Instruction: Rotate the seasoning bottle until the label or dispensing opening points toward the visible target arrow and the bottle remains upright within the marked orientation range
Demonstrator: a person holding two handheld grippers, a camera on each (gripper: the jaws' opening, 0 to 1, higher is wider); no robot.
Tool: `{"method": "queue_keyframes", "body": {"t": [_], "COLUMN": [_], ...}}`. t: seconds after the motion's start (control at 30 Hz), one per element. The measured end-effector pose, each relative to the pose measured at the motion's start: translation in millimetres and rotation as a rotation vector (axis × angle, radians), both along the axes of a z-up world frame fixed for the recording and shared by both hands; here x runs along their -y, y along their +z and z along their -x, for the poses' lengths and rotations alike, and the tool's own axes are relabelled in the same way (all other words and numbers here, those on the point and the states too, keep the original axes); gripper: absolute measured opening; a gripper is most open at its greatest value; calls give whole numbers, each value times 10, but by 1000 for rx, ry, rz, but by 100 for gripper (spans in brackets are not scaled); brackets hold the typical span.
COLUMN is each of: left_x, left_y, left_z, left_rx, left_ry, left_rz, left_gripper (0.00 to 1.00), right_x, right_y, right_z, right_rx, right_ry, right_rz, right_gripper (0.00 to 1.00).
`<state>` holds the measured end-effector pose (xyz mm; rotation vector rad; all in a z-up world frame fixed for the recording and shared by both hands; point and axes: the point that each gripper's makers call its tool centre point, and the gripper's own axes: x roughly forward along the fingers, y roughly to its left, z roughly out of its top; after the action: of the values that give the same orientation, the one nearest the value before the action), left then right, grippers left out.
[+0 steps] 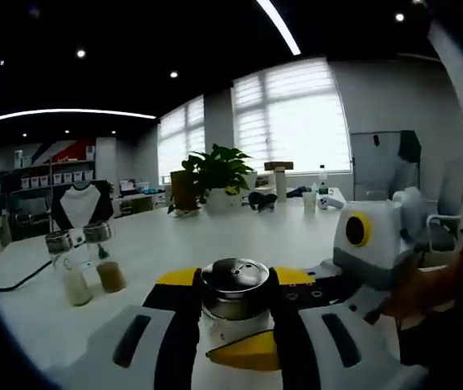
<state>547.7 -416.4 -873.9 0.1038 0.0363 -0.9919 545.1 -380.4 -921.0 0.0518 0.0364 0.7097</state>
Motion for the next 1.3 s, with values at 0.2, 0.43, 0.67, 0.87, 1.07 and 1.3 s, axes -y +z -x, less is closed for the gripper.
{"method": "queue_keyframes", "body": {"t": [0.2, 0.43, 0.67, 0.87, 1.07, 1.3], "left_x": [45, 11, 67, 46, 25, 40], "left_y": [55, 144, 156, 158, 129, 179], "left_z": [73, 132, 278, 371, 452, 391], "left_rx": [-1, -5, 13, 15, 20, -24], "left_ry": [-95, -204, -283, -328, -365, -325], "left_rz": [2, 15, -5, -12, -42, 30], "left_gripper": [34, 34, 34, 34, 34, 34], "right_x": [12, -14, -41, -78, -137, -61], "right_y": [47, 110, 129, 128, 111, 183], "right_z": [22, 78, 130, 178, 247, 223], "right_rx": [-12, -15, -16, -21, -2, 69], "right_ry": [19, 81, 119, 147, 170, 101], "right_rz": [-48, -101, -87, -79, -51, -35], "right_gripper": [36, 38, 38, 40, 38, 35]}}
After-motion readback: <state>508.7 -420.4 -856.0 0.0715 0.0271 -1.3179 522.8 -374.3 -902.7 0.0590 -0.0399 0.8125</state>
